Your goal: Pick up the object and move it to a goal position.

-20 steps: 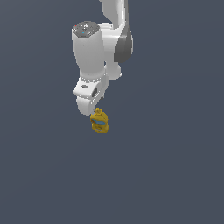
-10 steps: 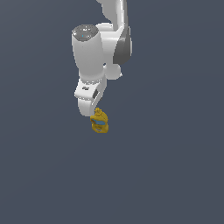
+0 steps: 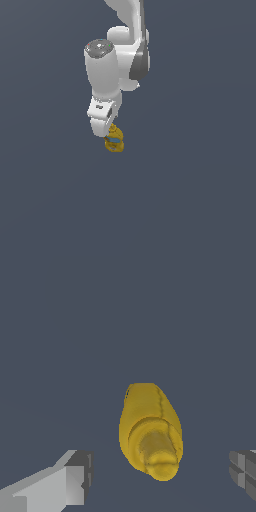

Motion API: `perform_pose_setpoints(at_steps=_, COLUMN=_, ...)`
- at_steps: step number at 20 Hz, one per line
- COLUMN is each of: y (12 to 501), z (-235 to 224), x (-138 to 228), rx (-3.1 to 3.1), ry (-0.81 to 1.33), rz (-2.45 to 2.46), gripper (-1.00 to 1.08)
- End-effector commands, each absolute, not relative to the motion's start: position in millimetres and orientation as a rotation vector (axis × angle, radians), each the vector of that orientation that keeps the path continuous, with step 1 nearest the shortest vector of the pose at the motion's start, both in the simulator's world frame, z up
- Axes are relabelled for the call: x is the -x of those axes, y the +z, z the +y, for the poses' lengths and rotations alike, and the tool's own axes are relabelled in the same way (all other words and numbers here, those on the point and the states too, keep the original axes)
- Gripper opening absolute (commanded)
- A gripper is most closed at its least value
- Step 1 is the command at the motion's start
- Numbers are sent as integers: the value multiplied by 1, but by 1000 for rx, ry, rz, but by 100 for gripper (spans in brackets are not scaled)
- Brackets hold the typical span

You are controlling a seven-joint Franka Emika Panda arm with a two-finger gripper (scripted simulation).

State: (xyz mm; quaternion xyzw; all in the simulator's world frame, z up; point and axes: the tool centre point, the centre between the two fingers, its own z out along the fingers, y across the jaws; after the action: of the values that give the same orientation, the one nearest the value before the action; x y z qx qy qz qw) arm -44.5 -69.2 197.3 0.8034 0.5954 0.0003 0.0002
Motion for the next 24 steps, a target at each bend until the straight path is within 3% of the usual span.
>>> perform_pose_setpoints(at_steps=1, y=185, z=-69, x=45, rx=-2523, ry=0, rz=1872, gripper=100)
perform_pose_setpoints(at_steps=8, y=170, z=-69, x=44, rx=-2522, ry=0, rz=1873, gripper=100)
perform_pose_setpoints(at_steps=9, y=170, z=-69, x=44, rx=-2522, ry=0, rz=1873, gripper=-100)
perform_pose_setpoints(at_steps=24, y=172, z=-68, x=40, rx=-2522, ry=1, rz=1873, gripper=-100)
